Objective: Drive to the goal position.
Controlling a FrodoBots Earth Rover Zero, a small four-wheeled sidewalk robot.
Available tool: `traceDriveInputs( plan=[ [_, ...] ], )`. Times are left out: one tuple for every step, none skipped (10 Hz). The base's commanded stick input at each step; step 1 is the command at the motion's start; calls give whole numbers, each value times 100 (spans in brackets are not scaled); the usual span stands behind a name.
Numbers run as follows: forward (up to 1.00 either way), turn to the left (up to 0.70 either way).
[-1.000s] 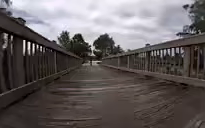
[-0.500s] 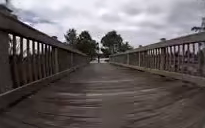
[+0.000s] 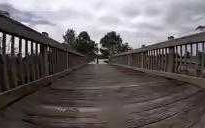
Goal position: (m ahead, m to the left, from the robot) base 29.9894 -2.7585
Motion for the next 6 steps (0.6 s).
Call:
traceDriveInputs(
  plan=[
    [85, 0],
    [85, 0],
    [85, 0],
    [85, 0],
    [85, 0],
    [85, 0]
  ],
)
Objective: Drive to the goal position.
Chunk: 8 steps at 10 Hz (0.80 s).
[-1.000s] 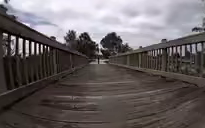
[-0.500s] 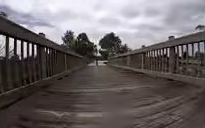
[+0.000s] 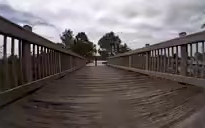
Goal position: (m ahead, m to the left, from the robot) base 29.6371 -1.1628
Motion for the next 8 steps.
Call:
traceDriveInputs(
  plan=[
    [85, 0],
    [85, 0],
    [85, 0],
    [85, 0],
    [85, 0],
    [85, 0],
    [85, 34],
    [85, 34]
  ],
)
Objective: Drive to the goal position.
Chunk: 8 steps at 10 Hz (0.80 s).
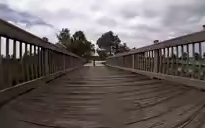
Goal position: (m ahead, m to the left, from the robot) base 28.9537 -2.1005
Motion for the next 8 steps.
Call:
traceDriveInputs(
  plan=[
    [85, 34],
    [85, 28],
    [85, 0],
    [85, 0],
    [85, 0],
    [85, 0],
    [85, 0],
    [85, 0]
  ],
)
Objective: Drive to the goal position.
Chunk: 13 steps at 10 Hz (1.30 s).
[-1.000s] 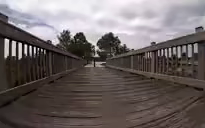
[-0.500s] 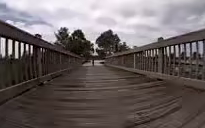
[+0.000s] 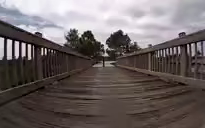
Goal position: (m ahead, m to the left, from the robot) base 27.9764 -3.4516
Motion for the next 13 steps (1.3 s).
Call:
traceDriveInputs(
  plan=[
    [85, 0],
    [85, 0],
    [85, 0],
    [85, 0],
    [85, 0],
    [85, 0],
    [85, 0],
    [85, 0],
    [85, 0],
    [85, 0],
    [85, 0],
    [85, 14],
    [85, 34]
  ],
)
